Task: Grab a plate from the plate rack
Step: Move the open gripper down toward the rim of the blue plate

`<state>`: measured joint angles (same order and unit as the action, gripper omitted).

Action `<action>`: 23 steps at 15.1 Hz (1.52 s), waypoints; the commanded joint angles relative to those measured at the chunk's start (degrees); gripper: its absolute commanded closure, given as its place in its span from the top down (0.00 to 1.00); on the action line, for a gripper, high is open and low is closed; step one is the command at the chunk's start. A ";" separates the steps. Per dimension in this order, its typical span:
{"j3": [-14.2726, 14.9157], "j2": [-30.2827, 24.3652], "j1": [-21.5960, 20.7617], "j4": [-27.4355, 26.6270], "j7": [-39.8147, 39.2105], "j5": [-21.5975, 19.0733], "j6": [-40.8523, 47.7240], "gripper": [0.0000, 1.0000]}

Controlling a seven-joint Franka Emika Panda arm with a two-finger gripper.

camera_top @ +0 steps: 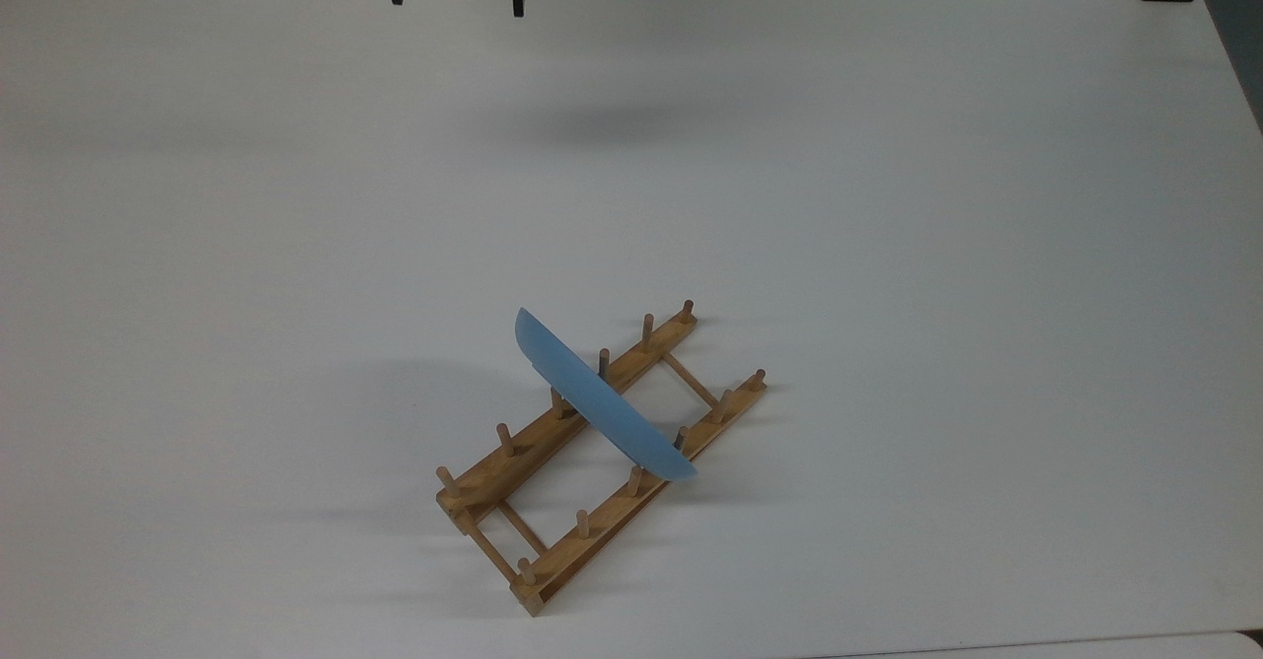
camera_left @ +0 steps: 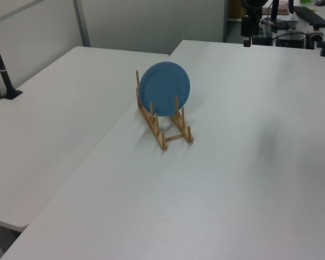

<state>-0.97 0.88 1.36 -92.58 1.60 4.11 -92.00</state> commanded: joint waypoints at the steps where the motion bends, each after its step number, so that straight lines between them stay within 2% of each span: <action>1: 0.18 -1.32 -0.22 -1.64 -0.81 -1.03 0.59 1.00; 9: 0.18 -0.70 -0.40 -0.59 -0.81 -1.03 -1.07 1.00; 12: -0.26 2.89 -2.32 2.48 0.07 -0.77 -8.26 1.00; 15: -0.18 5.79 -4.78 3.02 0.33 0.11 -18.10 1.00; 17: -0.18 9.04 -6.19 3.63 2.43 3.96 -24.78 1.00; 19: -0.26 13.69 -6.81 5.65 9.79 8.87 -32.77 1.00; 20: -0.18 14.93 -7.25 5.83 11.65 11.08 -34.98 0.97; 23: -0.18 17.48 -8.04 5.92 15.79 16.79 -38.95 0.78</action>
<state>-1.61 15.40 -5.36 -88.52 12.75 16.06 -127.93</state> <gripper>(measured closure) 0.053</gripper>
